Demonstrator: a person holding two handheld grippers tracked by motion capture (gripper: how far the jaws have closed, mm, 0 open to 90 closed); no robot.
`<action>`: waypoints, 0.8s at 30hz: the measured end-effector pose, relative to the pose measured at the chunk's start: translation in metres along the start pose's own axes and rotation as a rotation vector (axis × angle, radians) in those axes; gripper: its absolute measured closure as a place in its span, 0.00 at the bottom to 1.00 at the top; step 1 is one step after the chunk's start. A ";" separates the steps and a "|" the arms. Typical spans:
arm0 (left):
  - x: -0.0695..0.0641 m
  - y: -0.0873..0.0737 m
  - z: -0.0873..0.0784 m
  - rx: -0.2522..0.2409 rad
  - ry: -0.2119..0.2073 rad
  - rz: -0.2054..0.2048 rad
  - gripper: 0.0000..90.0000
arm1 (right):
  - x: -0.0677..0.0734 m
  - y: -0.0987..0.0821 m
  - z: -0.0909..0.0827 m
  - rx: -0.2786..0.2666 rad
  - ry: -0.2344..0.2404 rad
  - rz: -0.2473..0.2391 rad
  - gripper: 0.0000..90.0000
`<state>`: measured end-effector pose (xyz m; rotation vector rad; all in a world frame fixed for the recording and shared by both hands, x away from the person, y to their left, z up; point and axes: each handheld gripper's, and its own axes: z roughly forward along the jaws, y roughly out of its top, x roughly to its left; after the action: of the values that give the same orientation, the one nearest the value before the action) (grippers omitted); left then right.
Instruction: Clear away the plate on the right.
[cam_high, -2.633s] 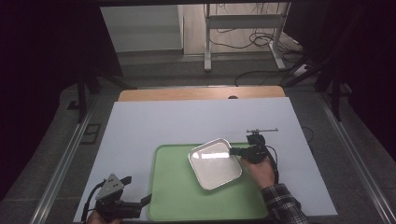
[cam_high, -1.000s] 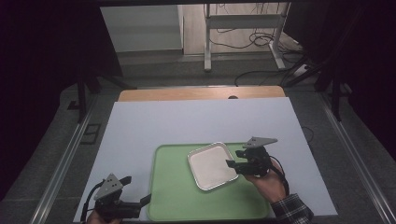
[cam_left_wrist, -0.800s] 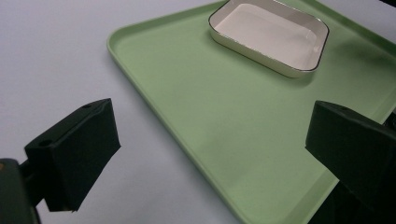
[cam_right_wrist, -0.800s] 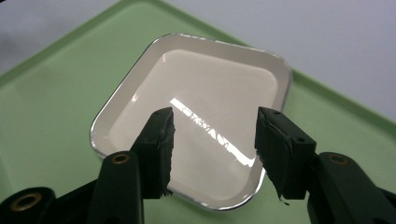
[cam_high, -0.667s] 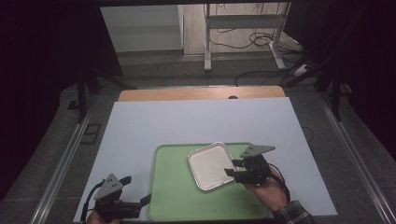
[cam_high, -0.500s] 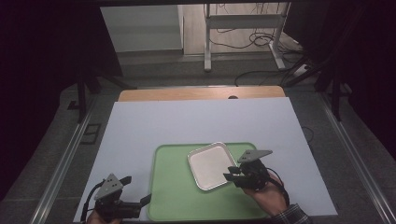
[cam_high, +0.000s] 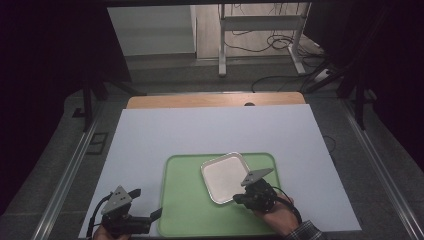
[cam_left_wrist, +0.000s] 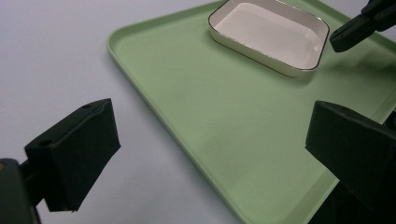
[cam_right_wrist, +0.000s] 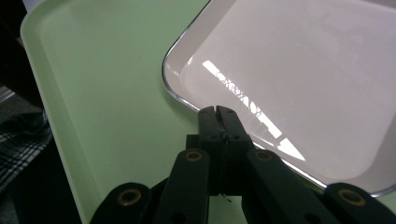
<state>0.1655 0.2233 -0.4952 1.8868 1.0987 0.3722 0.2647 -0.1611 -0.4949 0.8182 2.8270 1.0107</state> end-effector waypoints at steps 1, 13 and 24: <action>0.000 0.000 0.000 0.000 0.000 0.000 0.03 | 0.000 0.000 0.000 0.000 0.000 0.000 1.00; 0.000 0.000 0.000 0.003 0.002 0.002 0.03 | 0.003 0.002 0.018 0.033 0.006 -0.034 1.00; -0.001 0.000 0.001 0.007 0.005 0.005 0.03 | 0.009 0.014 0.031 0.016 0.012 -0.040 1.00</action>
<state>0.1658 0.2222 -0.4953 1.8961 1.1004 0.3760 0.2698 -0.1300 -0.5095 0.7559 2.8530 0.9934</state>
